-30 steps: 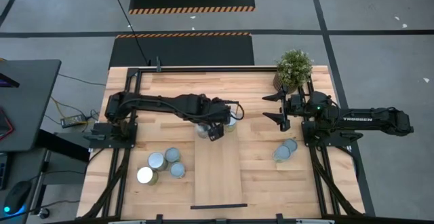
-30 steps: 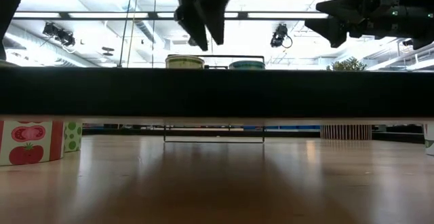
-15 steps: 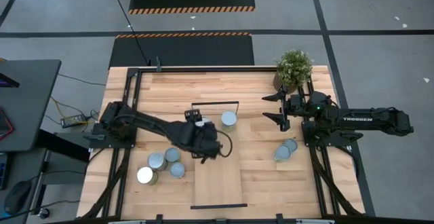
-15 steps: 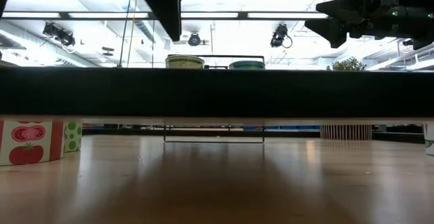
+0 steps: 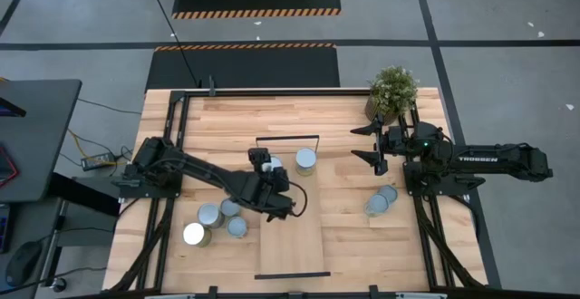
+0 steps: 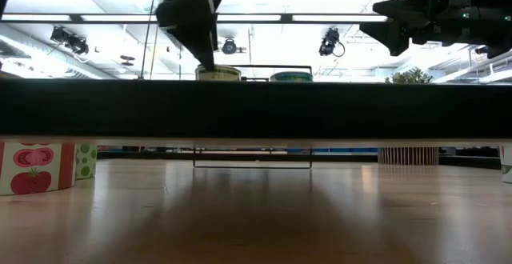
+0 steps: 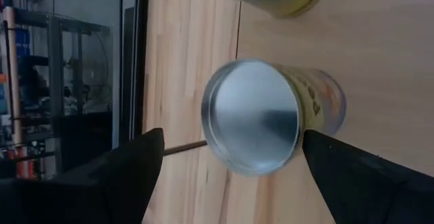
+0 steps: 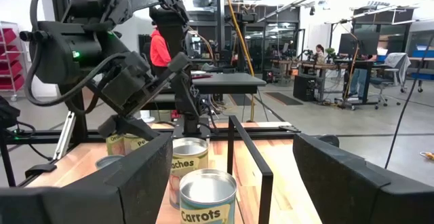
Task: Pick and place cans onto a shelf
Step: Put the large canned peaches on the shelf
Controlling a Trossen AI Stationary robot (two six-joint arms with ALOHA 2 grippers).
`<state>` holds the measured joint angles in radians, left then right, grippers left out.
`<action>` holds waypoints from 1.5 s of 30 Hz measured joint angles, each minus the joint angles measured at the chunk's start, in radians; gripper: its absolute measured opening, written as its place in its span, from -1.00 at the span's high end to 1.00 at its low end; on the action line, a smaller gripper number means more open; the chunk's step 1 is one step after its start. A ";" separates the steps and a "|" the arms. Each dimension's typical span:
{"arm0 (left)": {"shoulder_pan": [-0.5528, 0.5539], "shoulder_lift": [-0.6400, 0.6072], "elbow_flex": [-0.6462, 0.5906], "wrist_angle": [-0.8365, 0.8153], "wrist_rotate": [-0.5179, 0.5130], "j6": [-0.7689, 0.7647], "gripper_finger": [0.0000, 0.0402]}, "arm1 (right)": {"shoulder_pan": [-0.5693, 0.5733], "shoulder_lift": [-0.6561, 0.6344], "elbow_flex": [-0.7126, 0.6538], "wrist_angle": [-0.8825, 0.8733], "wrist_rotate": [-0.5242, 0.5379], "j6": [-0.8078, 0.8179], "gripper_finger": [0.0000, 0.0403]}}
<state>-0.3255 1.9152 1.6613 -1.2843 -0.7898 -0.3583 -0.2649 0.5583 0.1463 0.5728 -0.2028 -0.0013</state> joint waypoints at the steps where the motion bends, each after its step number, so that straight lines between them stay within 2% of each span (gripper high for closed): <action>1: 0.003 0.000 0.000 0.012 -0.002 0.004 -0.78 | 0.000 0.000 0.000 0.000 0.000 0.000 -0.56; 10: 0.044 0.000 0.000 0.054 -0.042 0.016 -0.78 | 0.000 0.000 0.000 0.000 0.000 -0.001 -0.56; 16: 0.056 0.000 0.000 0.064 -0.042 0.077 -0.78 | 0.000 0.000 0.000 0.000 0.000 -0.002 -0.56; 20: 0.049 0.000 0.002 0.115 -0.022 0.112 -0.78 | 0.000 0.000 0.000 0.000 0.000 -0.002 -0.56; 24: 0.039 0.000 0.007 0.091 -0.018 0.142 -0.78 | 0.000 0.000 0.000 0.000 0.000 -0.002 -0.56; 30: 0.048 0.001 0.007 0.056 0.058 0.078 -0.78 | 0.000 0.000 0.000 -0.001 0.000 -0.002 -0.56; 45: 0.065 0.001 -0.070 0.140 -0.046 0.081 -0.78 | 0.000 0.000 0.000 0.000 0.000 -0.002 -0.56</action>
<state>-0.2604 1.9160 1.5918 -1.1439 -0.8359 -0.2775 -0.2649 0.5582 0.1463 0.5724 -0.2031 -0.0029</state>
